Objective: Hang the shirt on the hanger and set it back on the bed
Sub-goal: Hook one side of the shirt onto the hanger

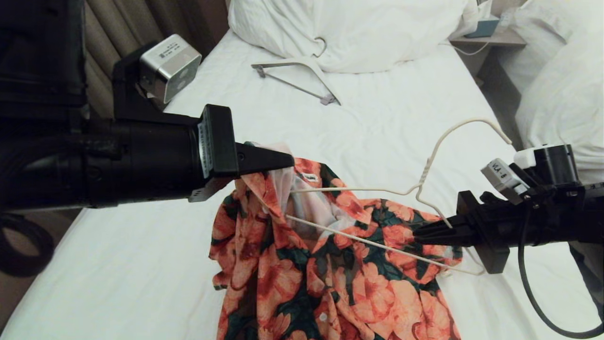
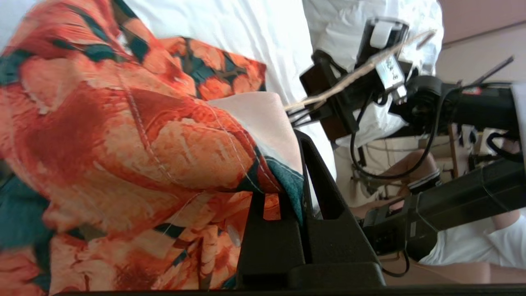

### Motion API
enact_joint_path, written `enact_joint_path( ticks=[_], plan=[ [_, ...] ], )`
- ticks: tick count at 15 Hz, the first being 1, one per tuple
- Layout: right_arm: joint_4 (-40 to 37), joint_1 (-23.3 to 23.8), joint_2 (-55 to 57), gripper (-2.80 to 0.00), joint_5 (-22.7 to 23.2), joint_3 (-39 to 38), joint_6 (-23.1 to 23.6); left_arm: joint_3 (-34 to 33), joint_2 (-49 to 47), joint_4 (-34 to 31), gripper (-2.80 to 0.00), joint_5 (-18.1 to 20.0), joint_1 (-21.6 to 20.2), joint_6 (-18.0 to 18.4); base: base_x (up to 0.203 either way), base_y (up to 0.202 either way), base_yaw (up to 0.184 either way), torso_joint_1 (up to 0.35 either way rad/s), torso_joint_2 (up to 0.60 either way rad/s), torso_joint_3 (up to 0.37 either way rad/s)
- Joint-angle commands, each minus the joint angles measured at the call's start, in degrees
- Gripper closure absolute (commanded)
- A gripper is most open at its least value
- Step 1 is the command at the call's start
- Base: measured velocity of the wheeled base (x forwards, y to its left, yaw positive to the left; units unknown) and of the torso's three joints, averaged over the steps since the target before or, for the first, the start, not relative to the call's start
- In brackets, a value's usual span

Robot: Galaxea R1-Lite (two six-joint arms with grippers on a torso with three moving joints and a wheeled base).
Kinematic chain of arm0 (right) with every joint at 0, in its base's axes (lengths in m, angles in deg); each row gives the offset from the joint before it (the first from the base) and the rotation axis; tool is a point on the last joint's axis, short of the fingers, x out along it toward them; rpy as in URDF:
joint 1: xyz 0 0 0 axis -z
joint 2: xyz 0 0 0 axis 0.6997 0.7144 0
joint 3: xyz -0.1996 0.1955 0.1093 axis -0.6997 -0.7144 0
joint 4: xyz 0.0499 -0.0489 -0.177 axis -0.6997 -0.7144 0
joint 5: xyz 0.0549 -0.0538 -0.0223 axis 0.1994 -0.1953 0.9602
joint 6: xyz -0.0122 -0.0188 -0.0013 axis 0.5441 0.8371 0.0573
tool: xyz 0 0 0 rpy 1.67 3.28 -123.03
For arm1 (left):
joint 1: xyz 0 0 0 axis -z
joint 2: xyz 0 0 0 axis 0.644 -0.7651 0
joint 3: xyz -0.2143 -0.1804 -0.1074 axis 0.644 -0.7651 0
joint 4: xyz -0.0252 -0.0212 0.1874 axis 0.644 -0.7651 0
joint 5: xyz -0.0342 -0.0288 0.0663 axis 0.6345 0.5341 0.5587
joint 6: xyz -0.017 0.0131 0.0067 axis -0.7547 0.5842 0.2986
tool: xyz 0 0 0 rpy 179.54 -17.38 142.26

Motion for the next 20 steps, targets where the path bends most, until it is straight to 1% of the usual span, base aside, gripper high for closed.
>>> enact_joint_path(
  ticks=[1, 3, 6, 8, 10, 11, 13, 16, 18, 20],
  plan=[
    [0.0, -0.8, -1.5, 0.00, 0.4, -0.2, 0.1, 0.7, -0.7, -0.8, 0.00, -3.1, 4.1, 0.0, 0.000, 0.000, 0.000, 0.000, 0.00, 0.000],
    [-0.2, -2.7, -3.2, 0.00, 0.1, -0.5, -0.6, 2.1, -2.3, -1.2, 0.00, -4.2, 5.8, 1.6, 0.000, 0.000, 0.000, 0.000, 0.00, 0.000],
    [0.1, -5.2, -3.9, 0.00, -1.6, -1.1, -0.7, 7.0, -4.9, -3.6, 0.00, -6.3, 9.7, 2.1, 0.000, 0.000, 0.000, 0.000, 0.00, 0.000],
    [0.3, -6.1, -3.9, 0.00, -1.6, -0.6, -0.7, 9.3, -6.2, -6.4, 0.00, -9.2, 15.7, 2.0, 0.000, 0.000, 0.000, 0.000, 0.00, 0.000],
    [0.6, -6.3, -3.9, 0.00, -1.6, -0.1, -0.7, 9.8, -6.8, -7.2, 0.00, -10.8, 21.2, 2.0, 0.000, 0.000, 0.000, 0.000, 0.00, 0.000],
    [0.6, -6.4, -3.7, 0.00, -1.6, 0.6, -0.9, 10.0, -7.3, -7.3, 0.00, -11.1, 23.2, 1.9, 0.000, 0.000, 0.000, 0.000, 0.00, 0.000],
    [0.6, -6.5, -3.4, 0.00, -1.5, 1.7, -1.0, 9.8, -8.5, -7.3, 0.00, -11.0, 25.6, 1.3, 0.000, 0.000, 0.000, 0.000, 0.00, 0.000],
    [0.6, -7.0, -2.0, 0.00, -1.3, 2.8, -1.0, 10.1, -12.0, -6.4, 0.00, -10.8, 26.5, 1.0, 0.000, 0.000, 0.000, 0.000, 0.00, 0.000],
    [0.6, -8.4, -1.3, 0.00, -1.3, 3.5, -1.0, 9.9, -14.7, -2.6, 0.00, -11.2, 26.5, 1.1, 0.000, 0.000, 0.000, 0.000, 0.00, 0.000],
    [0.7, -8.5, -0.2, 0.00, -1.2, 5.4, -1.5, 9.7, -14.3, -1.7, 0.00, -11.3, 26.5, 1.2, 0.000, 0.000, 0.000, 0.000, 0.00, 0.000]
  ],
)
